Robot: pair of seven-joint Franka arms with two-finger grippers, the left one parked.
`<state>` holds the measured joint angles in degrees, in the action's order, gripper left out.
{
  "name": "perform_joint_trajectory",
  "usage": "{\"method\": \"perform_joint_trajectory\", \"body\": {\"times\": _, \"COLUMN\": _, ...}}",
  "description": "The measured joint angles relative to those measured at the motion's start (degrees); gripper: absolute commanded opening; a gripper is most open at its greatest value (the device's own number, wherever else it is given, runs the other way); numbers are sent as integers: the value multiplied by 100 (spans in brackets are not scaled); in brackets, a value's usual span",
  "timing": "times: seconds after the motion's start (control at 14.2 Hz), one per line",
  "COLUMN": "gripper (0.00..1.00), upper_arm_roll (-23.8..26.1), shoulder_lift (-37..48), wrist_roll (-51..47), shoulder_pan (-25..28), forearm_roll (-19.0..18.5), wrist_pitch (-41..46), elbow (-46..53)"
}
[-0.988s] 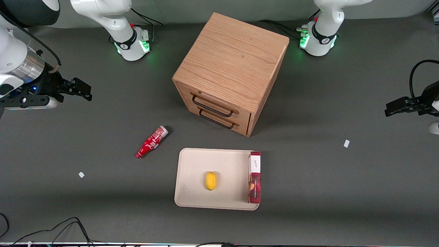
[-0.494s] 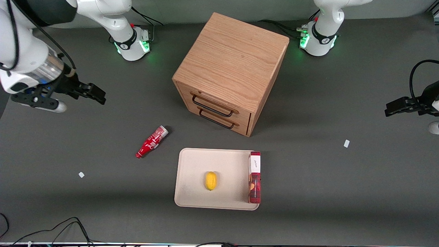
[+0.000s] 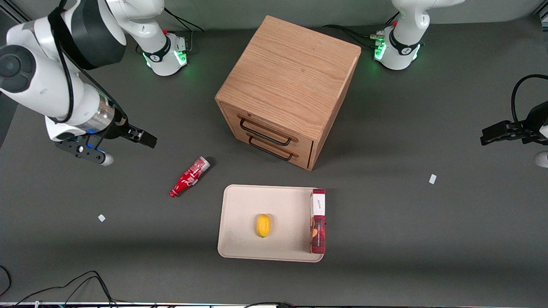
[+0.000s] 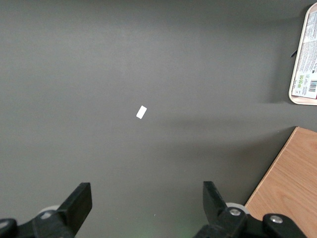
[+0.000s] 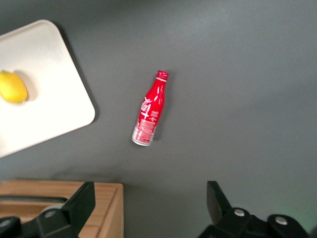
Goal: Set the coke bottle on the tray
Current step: 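Move the open right gripper over the red Coca-Cola bottle lying down, then lower the right gripper and close it around the bottle's body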
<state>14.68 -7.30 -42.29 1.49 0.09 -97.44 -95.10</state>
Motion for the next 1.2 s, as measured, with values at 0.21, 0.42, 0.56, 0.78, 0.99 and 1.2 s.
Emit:
{"method": "perform_joint_trajectory", "body": {"times": 0.21, "gripper": 100, "upper_arm_roll": 80, "shoulder_lift": -154, "wrist_roll": -724, "shoulder_pan": 0, "forearm_roll": 0, "wrist_pitch": -522, "elbow": -250}}
{"method": "perform_joint_trajectory", "body": {"times": 0.42, "gripper": 100, "upper_arm_roll": 113, "shoulder_lift": -216, "wrist_roll": -1089, "shoulder_pan": 1, "forearm_roll": 0, "wrist_pitch": -1036, "elbow": -722}}
{"method": "perform_joint_trajectory", "body": {"times": 0.56, "gripper": 100, "upper_arm_roll": 169, "shoulder_lift": -238, "wrist_roll": -1319, "shoulder_pan": 2, "forearm_roll": 0, "wrist_pitch": -1347, "elbow": -1054}}
{"method": "perform_joint_trajectory", "body": {"times": 0.78, "gripper": 100, "upper_arm_roll": 320, "shoulder_lift": -473, "wrist_roll": -1831, "shoulder_pan": 12, "forearm_roll": -2, "wrist_pitch": -2059, "elbow": -1466}}
{"method": "perform_joint_trajectory", "body": {"times": 0.99, "gripper": 100, "upper_arm_roll": 390, "shoulder_lift": -914, "wrist_roll": -2130, "shoulder_pan": 22, "forearm_roll": -206, "wrist_pitch": -2581, "elbow": -1702}}
{"method": "perform_joint_trajectory", "body": {"times": 1.2, "gripper": 100, "upper_arm_roll": 397, "shoulder_lift": -1340, "wrist_roll": -2326, "shoulder_pan": 21, "forearm_roll": -505, "wrist_pitch": -2853, "elbow": -1783}}
